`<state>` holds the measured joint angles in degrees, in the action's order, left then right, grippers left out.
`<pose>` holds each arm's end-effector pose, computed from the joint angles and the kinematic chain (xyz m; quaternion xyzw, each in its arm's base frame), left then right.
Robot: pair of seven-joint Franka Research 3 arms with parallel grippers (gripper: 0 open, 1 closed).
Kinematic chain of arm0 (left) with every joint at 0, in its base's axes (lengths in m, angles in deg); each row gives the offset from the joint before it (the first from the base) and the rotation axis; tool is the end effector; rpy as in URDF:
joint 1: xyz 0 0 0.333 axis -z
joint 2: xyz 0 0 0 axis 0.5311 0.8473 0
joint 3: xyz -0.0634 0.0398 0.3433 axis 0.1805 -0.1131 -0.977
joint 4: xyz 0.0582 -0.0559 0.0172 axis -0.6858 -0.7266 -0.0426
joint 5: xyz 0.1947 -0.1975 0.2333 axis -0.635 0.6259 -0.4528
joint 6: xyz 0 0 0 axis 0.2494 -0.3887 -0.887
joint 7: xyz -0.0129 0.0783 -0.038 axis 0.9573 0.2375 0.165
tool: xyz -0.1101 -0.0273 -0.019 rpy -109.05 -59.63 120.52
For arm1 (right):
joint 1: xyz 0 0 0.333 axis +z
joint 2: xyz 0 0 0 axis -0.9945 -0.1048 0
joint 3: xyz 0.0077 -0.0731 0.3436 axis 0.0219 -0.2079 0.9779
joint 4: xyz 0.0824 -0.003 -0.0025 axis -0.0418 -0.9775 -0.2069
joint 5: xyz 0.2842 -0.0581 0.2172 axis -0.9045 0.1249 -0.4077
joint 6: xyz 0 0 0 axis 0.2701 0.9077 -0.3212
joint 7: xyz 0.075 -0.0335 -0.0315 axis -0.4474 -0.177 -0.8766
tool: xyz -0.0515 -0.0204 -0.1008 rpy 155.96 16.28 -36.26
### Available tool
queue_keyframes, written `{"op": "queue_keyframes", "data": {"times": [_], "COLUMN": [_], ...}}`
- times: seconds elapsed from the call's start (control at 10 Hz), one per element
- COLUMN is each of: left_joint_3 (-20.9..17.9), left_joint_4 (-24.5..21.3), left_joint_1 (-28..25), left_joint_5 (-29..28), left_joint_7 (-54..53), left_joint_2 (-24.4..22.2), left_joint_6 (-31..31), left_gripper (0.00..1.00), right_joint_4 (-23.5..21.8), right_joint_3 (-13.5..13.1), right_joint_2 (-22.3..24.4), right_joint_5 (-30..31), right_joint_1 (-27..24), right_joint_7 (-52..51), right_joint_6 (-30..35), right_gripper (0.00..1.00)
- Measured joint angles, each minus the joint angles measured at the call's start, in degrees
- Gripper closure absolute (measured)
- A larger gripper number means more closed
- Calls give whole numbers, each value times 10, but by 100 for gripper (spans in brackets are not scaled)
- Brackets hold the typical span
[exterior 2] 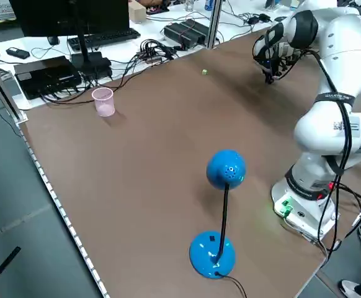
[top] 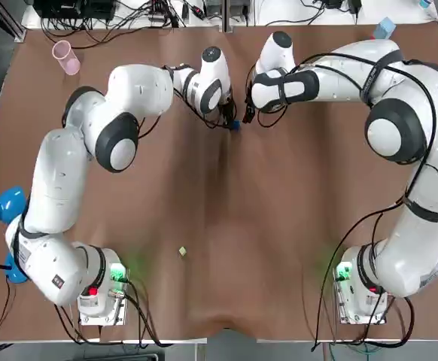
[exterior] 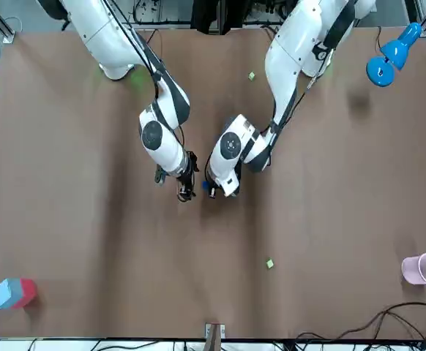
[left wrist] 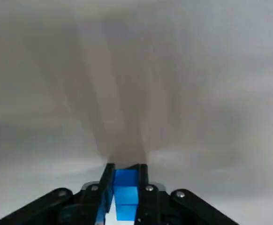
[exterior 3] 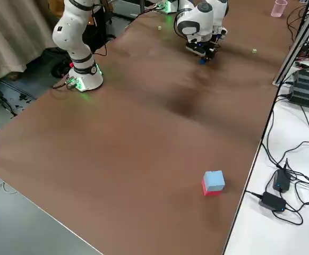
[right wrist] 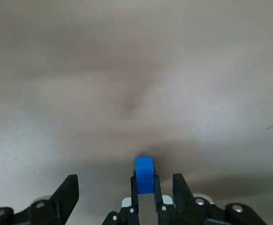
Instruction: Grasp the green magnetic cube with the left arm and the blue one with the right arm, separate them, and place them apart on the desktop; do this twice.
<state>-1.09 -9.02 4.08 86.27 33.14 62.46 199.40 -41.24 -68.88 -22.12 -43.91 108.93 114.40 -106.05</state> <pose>0.5275 -0.5135 0.2119 0.7531 0.6473 -0.0869 0.0798 0.5378 0.3915 0.2733 -0.6353 0.7592 0.1015 0.0983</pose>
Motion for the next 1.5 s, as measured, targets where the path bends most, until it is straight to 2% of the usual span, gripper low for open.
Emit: {"op": "queue_keyframes", "data": {"times": [0.5, 1.1, 1.4, 1.5], "left_joint_3": [2, 11, 11, 11], "left_joint_4": [3, 3, 3, 3], "left_joint_1": [-13, -10, -10, -10], "left_joint_5": [0, 0, 0, 0], "left_joint_7": [-8, -8, -8, -8], "left_joint_2": [-36, -40, -41, -41], "left_joint_6": [-36, -39, -39, -41], "left_gripper": [76, 76, 76, 76], "right_joint_4": [1, 8, 8, 8], "right_joint_3": [2, 21, 24, 24], "right_joint_2": [-10, -17, -24, -24], "right_joint_5": [-6, -22, -22, -22], "right_joint_1": [1, 3, 5, 5], "right_joint_7": [9, 26, 26, 26], "right_joint_6": [-1, -29, -36, -36], "right_gripper": [12, 18, 24, 30]}}
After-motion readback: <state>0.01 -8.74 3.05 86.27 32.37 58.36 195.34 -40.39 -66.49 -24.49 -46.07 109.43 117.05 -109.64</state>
